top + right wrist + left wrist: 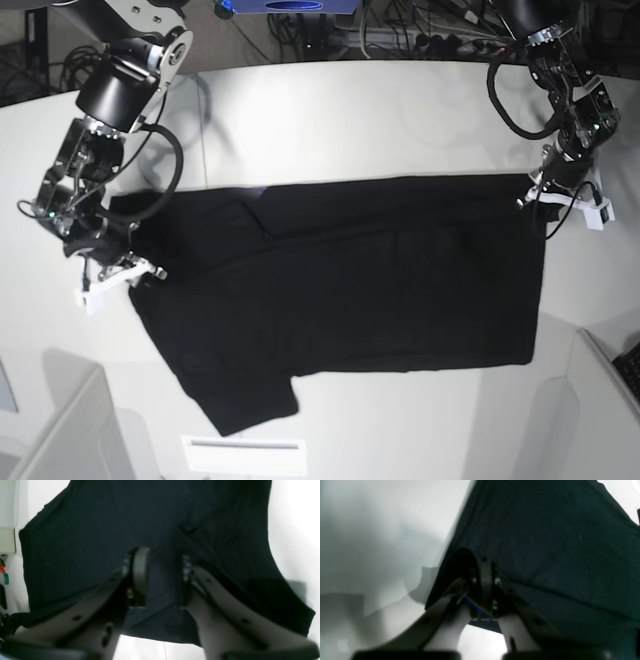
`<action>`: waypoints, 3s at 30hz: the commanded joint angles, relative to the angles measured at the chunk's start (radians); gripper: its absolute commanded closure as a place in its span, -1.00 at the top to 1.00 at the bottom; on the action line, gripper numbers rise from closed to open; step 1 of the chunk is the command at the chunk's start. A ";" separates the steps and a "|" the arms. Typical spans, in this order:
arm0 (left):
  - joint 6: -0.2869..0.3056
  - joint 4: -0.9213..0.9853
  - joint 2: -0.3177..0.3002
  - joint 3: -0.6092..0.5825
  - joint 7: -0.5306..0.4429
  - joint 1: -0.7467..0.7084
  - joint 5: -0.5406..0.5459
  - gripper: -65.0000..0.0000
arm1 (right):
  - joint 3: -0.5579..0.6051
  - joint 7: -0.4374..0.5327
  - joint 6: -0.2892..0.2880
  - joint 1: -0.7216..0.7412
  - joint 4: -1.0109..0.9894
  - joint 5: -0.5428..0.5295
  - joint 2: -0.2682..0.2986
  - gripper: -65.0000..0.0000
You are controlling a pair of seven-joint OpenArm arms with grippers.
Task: Fold the T-shirt properly
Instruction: 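Lay the shoulder edge down and release both grippers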
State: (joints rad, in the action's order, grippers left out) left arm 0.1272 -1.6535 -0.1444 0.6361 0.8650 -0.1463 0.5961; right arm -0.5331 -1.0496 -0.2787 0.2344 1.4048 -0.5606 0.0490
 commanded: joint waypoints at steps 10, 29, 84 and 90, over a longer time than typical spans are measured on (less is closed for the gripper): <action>0.004 -0.027 -0.027 0.035 -0.025 0.073 0.022 0.48 | -0.083 0.015 -0.006 -0.050 0.110 -0.019 -0.011 -0.25; 0.150 0.049 0.061 0.192 -0.028 -0.103 0.022 0.50 | -0.246 0.127 0.209 -0.287 0.186 -0.023 -0.117 0.08; 0.150 0.002 -0.054 0.080 -0.022 -0.283 0.022 -1.00 | -0.238 0.104 0.200 -0.470 0.328 -0.025 -0.070 -1.00; 0.150 -0.007 -0.054 0.083 -0.022 -0.358 0.022 -1.00 | -0.244 0.091 0.200 -0.579 0.393 -0.106 -0.068 -1.00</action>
State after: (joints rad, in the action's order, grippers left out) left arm 0.2806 -1.6470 -0.1860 0.7105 0.8448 -0.4904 0.6224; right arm -0.7712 -0.9691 -0.0776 -0.3466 1.7794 -0.6594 -0.0322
